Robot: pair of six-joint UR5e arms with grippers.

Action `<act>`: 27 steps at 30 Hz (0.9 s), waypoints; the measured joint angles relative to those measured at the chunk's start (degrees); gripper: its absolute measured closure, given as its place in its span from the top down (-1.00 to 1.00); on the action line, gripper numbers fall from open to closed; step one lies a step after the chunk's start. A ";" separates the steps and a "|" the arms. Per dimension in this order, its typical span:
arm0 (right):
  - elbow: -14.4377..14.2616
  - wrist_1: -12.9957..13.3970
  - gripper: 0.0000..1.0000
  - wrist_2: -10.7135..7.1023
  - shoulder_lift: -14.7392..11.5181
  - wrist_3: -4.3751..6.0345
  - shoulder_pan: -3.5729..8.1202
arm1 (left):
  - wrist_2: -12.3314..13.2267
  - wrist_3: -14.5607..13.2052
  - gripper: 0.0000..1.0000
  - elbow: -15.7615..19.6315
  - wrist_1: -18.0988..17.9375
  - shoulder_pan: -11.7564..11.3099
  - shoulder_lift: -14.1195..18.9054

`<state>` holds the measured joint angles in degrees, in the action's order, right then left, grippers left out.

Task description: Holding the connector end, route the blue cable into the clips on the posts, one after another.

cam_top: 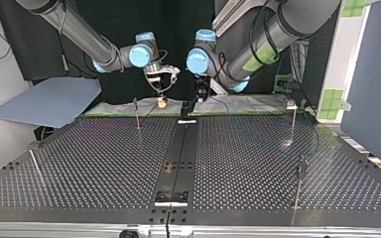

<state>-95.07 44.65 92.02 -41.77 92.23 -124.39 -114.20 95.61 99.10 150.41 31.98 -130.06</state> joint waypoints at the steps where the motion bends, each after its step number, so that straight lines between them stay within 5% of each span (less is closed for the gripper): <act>1: -0.44 0.72 -1.00 0.00 0.10 0.08 0.20 | -0.01 0.05 -1.00 0.00 -0.43 0.21 -0.51; 18: -5.69 7.57 -1.00 0.01 1.00 0.30 2.45 | -0.13 1.44 -1.00 -0.01 -6.39 3.31 -7.93; 27: -6.57 10.99 -1.00 0.37 5.20 -0.45 3.50 | -0.74 2.36 -1.00 0.00 -9.69 4.95 -10.61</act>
<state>-101.65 55.63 92.39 -36.57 91.78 -120.90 -114.93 97.97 99.10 140.72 36.94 -140.66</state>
